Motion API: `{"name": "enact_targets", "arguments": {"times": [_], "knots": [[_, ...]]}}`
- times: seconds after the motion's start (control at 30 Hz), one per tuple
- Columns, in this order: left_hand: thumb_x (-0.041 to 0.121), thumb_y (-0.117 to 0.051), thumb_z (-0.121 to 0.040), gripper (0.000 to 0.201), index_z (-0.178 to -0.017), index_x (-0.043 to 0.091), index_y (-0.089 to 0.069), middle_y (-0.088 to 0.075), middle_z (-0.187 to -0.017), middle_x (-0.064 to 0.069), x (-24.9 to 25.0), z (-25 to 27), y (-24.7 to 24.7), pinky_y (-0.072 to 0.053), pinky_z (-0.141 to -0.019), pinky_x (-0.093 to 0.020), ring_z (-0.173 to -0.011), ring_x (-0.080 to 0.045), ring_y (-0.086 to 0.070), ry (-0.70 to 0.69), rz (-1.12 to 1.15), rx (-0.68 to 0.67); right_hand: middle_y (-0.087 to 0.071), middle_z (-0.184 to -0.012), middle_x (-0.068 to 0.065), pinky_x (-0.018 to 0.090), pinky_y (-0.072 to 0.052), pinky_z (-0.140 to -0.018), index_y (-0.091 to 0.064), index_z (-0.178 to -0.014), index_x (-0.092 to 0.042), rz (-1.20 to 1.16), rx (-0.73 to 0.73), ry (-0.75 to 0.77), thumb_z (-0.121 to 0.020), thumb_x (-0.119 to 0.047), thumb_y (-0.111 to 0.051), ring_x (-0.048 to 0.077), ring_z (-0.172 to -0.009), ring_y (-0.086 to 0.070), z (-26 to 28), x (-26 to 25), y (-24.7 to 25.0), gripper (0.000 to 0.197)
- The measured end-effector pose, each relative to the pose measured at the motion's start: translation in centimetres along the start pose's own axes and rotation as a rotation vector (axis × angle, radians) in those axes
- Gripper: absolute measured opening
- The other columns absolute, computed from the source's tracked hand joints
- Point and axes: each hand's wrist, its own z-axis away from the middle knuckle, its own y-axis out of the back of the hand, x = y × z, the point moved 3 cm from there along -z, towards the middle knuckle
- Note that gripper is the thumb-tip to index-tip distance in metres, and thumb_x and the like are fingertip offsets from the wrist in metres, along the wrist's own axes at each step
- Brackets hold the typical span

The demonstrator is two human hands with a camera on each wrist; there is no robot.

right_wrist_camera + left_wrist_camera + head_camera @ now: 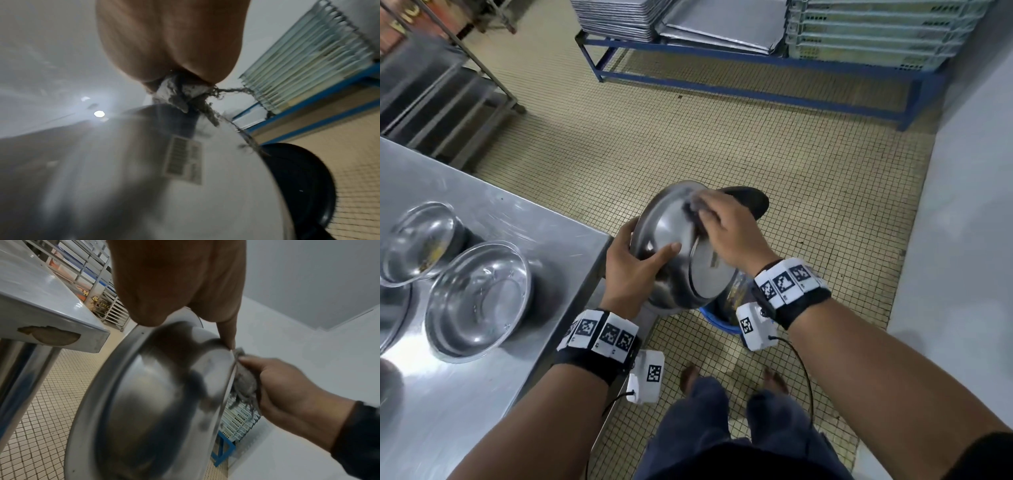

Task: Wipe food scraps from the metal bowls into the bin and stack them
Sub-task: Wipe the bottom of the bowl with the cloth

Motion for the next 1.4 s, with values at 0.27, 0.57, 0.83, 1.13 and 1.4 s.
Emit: {"name": "enact_targets", "arguments": {"times": [0.27,0.57,0.83,1.13,1.4], "knots": [[0.024,-0.090,-0.081,0.064,-0.136,0.014,-0.059,-0.071,-0.110,-0.001,0.2,-1.0,1.2,-0.058,-0.064,-0.016,-0.088,-0.007,-0.075,0.035,0.052,0.122,-0.049,-0.152,0.008,0.045,-0.040,-0.117,-0.054,-0.145,-0.007,0.049,0.006,0.104,-0.103,-0.014,-0.048,0.022,-0.141,-0.044,5.4,1.1,-2.5,0.043],[0.028,-0.090,-0.083,0.066,-0.139,0.014,-0.059,-0.074,-0.115,-0.006,0.6,-1.8,0.7,-0.066,-0.082,-0.039,-0.099,-0.023,-0.076,0.096,0.196,0.211,-0.040,-0.159,0.011,0.047,-0.038,-0.119,-0.046,-0.151,-0.008,0.092,0.031,0.051,-0.104,-0.016,-0.048,0.028,-0.146,-0.038,6.4,1.1,-4.9,0.047],[0.030,-0.088,-0.085,0.039,-0.116,0.028,-0.065,-0.076,-0.108,-0.003,1.2,-2.3,-0.2,-0.065,-0.087,-0.041,-0.098,-0.022,-0.078,0.157,0.310,0.233,-0.027,-0.165,0.015,0.053,-0.026,-0.123,-0.037,-0.155,-0.008,0.242,0.004,0.211,-0.107,-0.033,-0.031,0.034,-0.154,-0.022,7.3,-0.6,-5.4,0.055],[0.028,-0.084,-0.086,0.048,-0.129,0.015,-0.067,-0.078,-0.111,-0.009,1.2,-1.4,1.5,-0.065,-0.081,-0.038,-0.099,-0.025,-0.078,0.131,0.320,0.084,-0.033,-0.164,-0.005,0.029,-0.025,-0.124,-0.035,-0.158,-0.022,-0.289,0.220,-0.370,-0.111,-0.033,-0.035,0.008,-0.150,-0.028,3.3,3.5,-0.3,0.048],[0.024,-0.089,-0.070,0.052,-0.118,0.021,-0.070,-0.080,-0.102,-0.010,3.3,-0.4,1.5,-0.065,-0.072,-0.040,-0.091,-0.032,-0.079,-0.023,0.272,-0.050,-0.054,-0.147,0.005,0.036,-0.030,-0.120,-0.057,-0.142,-0.009,0.212,0.103,0.371,-0.108,-0.028,-0.041,0.019,-0.138,-0.045,-1.5,-3.5,2.5,0.042]]}}
